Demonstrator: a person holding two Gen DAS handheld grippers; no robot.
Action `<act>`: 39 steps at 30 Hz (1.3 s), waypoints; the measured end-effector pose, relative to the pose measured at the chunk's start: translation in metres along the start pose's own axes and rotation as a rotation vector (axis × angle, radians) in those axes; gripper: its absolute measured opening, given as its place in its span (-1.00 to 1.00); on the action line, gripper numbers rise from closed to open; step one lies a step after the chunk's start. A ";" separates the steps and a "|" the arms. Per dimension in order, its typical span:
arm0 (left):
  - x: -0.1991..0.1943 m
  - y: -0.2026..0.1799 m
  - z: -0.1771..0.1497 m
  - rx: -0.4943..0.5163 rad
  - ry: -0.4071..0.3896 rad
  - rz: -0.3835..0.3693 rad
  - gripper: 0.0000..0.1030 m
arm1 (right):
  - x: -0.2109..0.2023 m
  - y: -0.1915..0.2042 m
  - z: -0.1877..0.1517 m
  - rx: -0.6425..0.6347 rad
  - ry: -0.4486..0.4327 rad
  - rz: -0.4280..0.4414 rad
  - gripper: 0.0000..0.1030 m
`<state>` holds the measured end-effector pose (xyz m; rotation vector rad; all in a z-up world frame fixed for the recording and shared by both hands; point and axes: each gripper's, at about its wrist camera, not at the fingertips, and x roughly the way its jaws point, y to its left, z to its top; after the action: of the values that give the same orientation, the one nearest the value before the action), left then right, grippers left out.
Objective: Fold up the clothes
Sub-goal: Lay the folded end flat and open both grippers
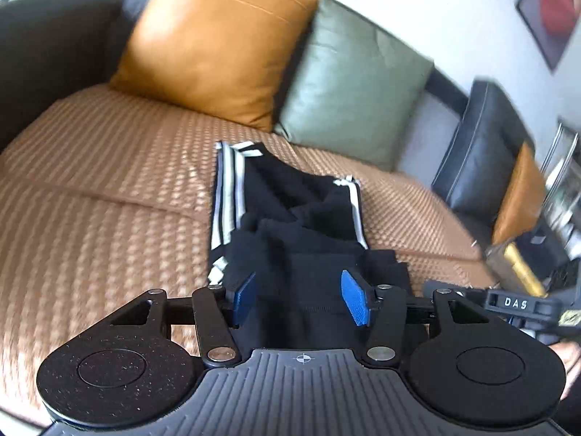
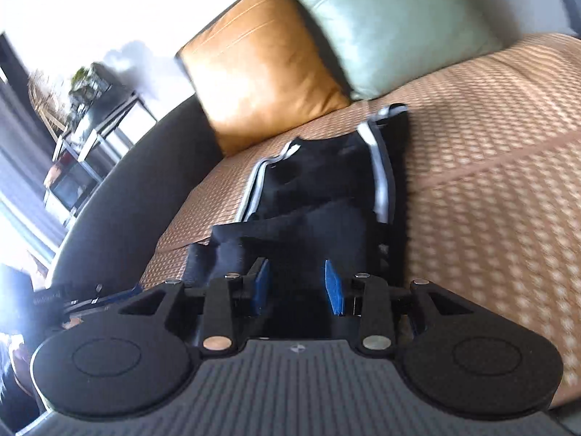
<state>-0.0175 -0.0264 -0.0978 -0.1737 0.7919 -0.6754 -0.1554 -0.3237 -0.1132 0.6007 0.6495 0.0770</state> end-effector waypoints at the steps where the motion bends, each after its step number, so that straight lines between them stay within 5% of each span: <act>1: 0.014 -0.007 0.002 0.017 0.020 0.019 0.28 | 0.008 0.004 0.002 -0.015 0.010 -0.006 -0.26; 11: 0.082 -0.016 -0.005 0.089 0.112 0.134 0.31 | 0.074 0.020 0.005 -0.154 0.095 -0.164 -0.23; 17: 0.101 -0.024 -0.009 0.160 0.114 0.184 0.32 | 0.093 0.006 0.008 -0.098 0.096 -0.184 -0.22; 32: 0.097 -0.035 0.001 0.179 0.115 0.207 0.38 | 0.091 0.020 0.017 -0.153 0.125 -0.212 -0.18; 35: 0.084 -0.049 0.007 0.229 0.069 0.127 0.40 | 0.078 0.028 0.017 -0.178 0.091 -0.190 -0.15; 39: 0.104 -0.058 0.009 0.310 0.108 0.182 0.38 | 0.076 0.026 0.018 -0.188 0.084 -0.238 -0.15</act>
<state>0.0131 -0.1370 -0.1314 0.2155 0.7853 -0.6290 -0.0809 -0.2919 -0.1292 0.3375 0.7812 -0.0586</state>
